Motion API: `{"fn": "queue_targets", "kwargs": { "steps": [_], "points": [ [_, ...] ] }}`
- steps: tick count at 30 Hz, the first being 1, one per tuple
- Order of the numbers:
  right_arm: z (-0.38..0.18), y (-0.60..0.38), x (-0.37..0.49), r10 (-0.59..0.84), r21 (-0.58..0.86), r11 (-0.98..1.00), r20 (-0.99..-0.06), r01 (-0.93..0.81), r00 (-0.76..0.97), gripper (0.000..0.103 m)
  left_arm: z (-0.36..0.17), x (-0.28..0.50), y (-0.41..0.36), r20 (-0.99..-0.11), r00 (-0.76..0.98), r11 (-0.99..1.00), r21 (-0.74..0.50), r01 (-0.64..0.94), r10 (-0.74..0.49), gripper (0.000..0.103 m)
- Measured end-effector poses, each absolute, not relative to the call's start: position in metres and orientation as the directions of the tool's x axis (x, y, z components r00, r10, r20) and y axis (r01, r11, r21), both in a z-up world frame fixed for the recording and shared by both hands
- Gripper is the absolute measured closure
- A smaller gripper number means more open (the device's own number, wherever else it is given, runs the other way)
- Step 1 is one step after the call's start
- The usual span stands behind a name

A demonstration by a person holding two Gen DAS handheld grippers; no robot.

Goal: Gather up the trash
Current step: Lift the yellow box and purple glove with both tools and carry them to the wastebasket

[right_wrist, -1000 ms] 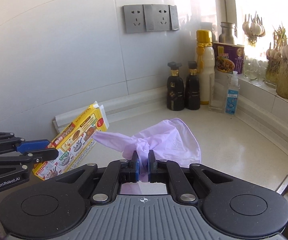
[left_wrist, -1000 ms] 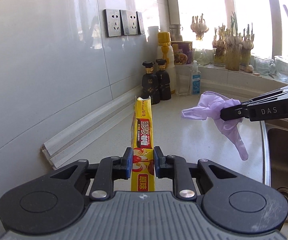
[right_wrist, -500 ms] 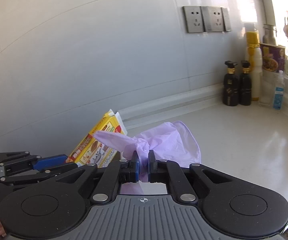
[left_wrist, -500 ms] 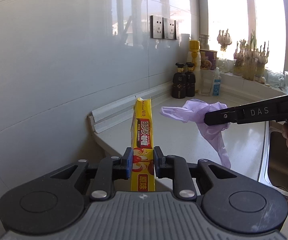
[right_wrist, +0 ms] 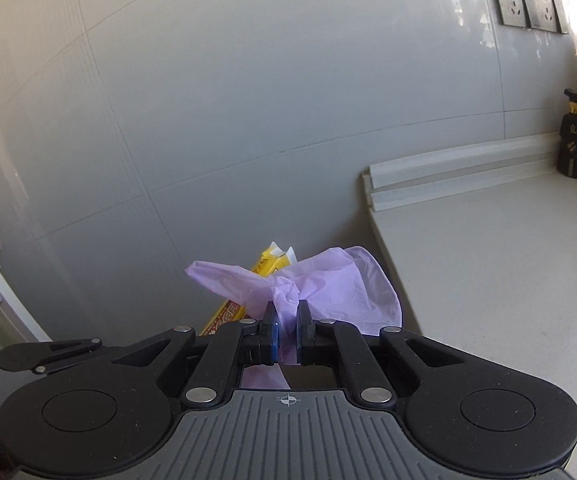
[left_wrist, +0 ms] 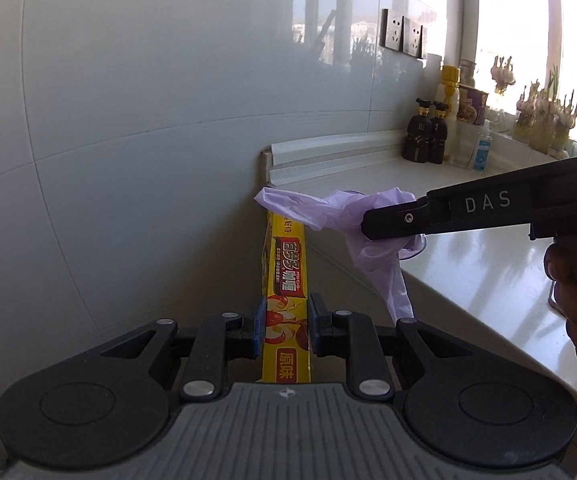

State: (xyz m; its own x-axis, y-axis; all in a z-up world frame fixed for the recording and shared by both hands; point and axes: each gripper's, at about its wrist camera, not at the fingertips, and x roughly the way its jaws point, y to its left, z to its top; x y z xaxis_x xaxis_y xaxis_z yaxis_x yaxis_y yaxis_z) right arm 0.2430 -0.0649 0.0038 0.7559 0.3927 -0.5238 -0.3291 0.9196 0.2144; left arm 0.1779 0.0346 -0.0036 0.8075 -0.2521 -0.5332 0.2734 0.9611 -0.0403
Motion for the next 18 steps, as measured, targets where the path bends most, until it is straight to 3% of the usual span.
{"fn": "queue_targets", "kwargs": {
  "steps": [18],
  "points": [
    [-0.102,-0.011,0.253,0.398,0.223,0.913,-0.668,-0.342,0.629,0.097,-0.086,0.179,0.073,-0.659,0.721,0.977,-0.15,0.152,-0.214,0.084]
  ]
}}
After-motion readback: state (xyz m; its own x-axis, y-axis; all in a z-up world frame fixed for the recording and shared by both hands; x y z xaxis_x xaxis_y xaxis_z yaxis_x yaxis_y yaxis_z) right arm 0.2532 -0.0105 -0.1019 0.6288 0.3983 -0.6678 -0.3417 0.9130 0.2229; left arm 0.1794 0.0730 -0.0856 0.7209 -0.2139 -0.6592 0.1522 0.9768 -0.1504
